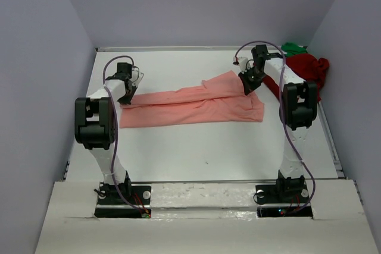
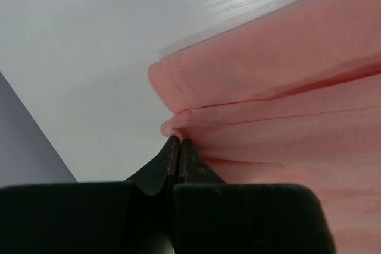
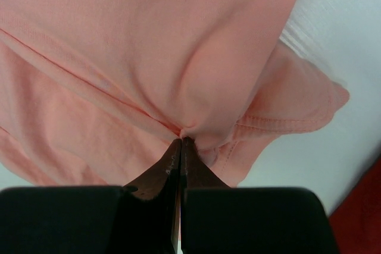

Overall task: Fold and stack the t-shirts
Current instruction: Fold the tshirt

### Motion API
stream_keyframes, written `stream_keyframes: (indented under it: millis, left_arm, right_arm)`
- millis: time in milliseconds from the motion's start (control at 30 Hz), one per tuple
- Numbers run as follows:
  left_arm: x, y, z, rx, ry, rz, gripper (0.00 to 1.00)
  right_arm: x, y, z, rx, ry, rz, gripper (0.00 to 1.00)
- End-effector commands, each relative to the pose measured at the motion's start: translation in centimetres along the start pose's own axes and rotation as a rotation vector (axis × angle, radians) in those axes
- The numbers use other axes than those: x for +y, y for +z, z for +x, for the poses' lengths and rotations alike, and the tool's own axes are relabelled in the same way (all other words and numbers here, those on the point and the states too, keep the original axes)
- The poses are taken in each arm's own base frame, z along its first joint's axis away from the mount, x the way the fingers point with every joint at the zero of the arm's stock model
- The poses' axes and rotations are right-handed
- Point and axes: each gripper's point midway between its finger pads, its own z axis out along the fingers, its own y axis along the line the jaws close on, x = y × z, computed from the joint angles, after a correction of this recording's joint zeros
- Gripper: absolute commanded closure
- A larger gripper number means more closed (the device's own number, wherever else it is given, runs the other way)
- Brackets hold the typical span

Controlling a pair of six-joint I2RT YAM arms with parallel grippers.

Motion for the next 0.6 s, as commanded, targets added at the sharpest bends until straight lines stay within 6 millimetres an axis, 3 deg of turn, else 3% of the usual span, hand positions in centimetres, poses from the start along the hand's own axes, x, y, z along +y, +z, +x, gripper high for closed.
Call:
stream_keyframes:
  millis: [0,400,533,567]
  left_arm:
    - [-0.2,0.5,0.4,0.035,0.047,-0.063,1.00]
    - [-1.6,1.3,-0.2,0.056,0.099,-0.120,1.00]
    - [-1.1,1.0,-0.1,0.068,0.122,-0.184,0.86]
    - [-0.9,0.9,0.1,0.075,0.126,-0.196,0.84]
  right_arm:
    - [-0.5,-0.9,-0.8,-0.006,-0.003,0.007,1.00]
    - [-0.2,0.8,1.5,0.108,0.004,-0.041,1.00]
    - [-0.5,1.2,2.0,0.140,0.008,-0.039,1.00]
    - [-0.5,1.0,2.0,0.143,0.008,-0.039,0.95]
